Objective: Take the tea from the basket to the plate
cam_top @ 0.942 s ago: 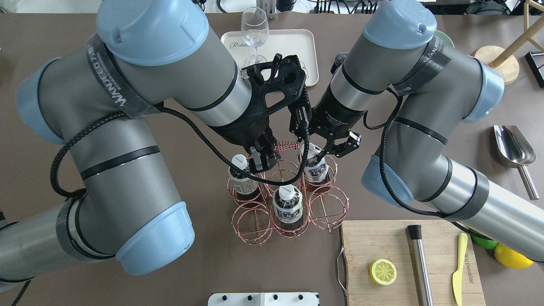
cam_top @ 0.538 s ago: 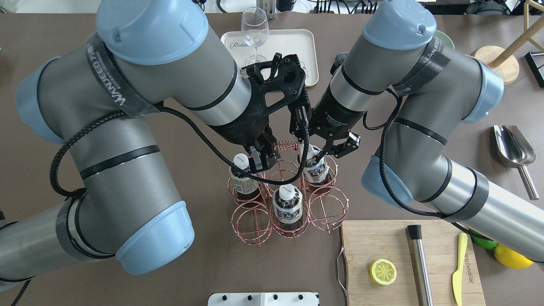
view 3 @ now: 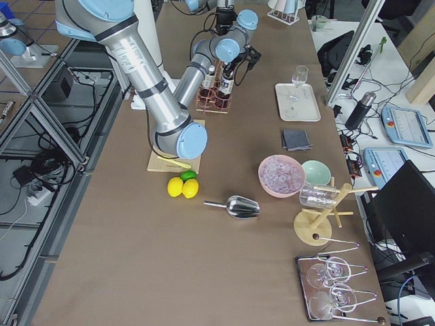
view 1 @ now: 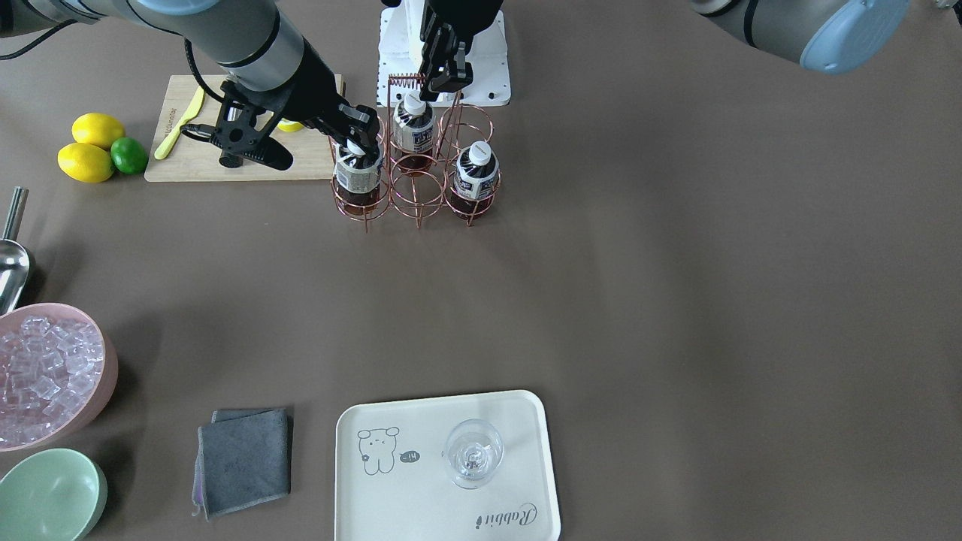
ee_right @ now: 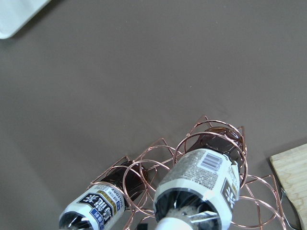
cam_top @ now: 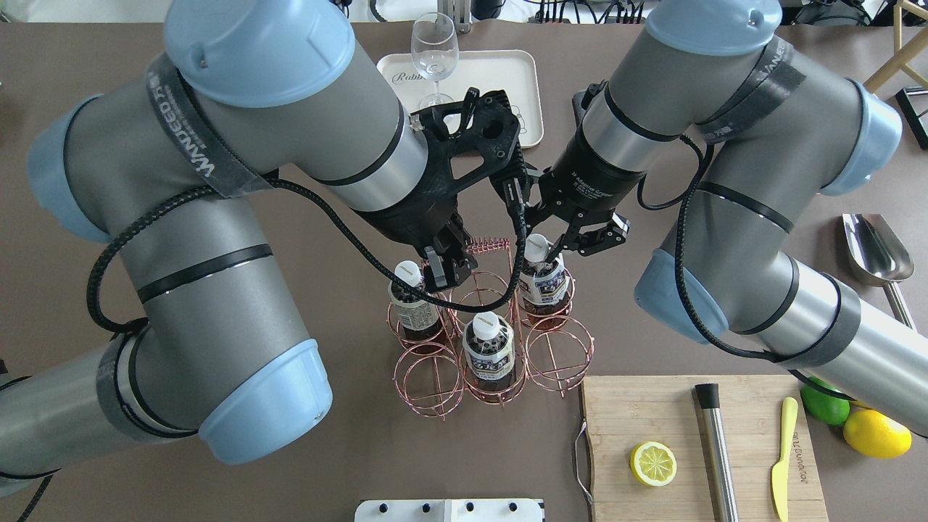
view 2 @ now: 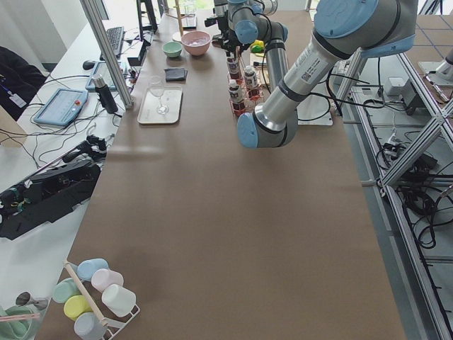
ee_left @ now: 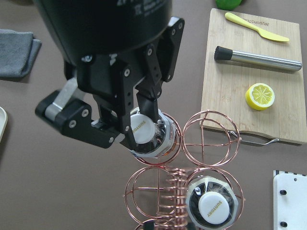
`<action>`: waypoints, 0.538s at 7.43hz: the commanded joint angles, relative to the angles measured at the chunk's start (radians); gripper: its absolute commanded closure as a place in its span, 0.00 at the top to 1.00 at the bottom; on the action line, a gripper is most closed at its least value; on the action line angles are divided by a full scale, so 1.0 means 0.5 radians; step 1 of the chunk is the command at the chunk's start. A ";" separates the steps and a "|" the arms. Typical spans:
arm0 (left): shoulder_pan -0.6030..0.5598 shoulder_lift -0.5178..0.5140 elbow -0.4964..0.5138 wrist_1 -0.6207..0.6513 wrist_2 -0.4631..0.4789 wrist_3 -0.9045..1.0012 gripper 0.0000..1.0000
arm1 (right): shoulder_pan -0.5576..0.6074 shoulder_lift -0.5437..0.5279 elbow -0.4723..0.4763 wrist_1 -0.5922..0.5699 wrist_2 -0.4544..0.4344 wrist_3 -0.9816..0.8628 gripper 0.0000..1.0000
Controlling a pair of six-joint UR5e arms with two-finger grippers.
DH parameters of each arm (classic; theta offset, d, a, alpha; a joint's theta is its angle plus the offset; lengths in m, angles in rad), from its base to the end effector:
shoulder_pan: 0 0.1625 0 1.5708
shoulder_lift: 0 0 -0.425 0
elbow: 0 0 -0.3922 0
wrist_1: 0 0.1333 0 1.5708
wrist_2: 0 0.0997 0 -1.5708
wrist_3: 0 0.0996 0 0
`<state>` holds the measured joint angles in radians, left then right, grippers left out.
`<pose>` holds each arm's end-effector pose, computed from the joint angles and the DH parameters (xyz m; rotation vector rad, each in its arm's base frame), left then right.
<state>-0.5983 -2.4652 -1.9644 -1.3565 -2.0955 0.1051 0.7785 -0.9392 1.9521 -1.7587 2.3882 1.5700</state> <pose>0.4192 -0.3867 0.0054 0.8073 0.9331 1.2289 -0.3677 -0.4478 0.1458 -0.4168 -1.0124 0.3623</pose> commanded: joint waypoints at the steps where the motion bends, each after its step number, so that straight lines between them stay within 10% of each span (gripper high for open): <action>1: 0.000 0.000 -0.001 0.001 -0.003 -0.002 0.00 | 0.233 -0.002 0.112 -0.044 0.232 -0.050 0.00; 4: -0.012 0.000 -0.017 0.001 -0.015 -0.002 0.00 | 0.440 0.059 0.118 -0.041 0.399 -0.063 0.00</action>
<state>-0.5987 -2.4651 -1.9679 -1.3560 -2.0996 0.1043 0.9428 -0.9372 2.0184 -1.7800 2.5437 1.5456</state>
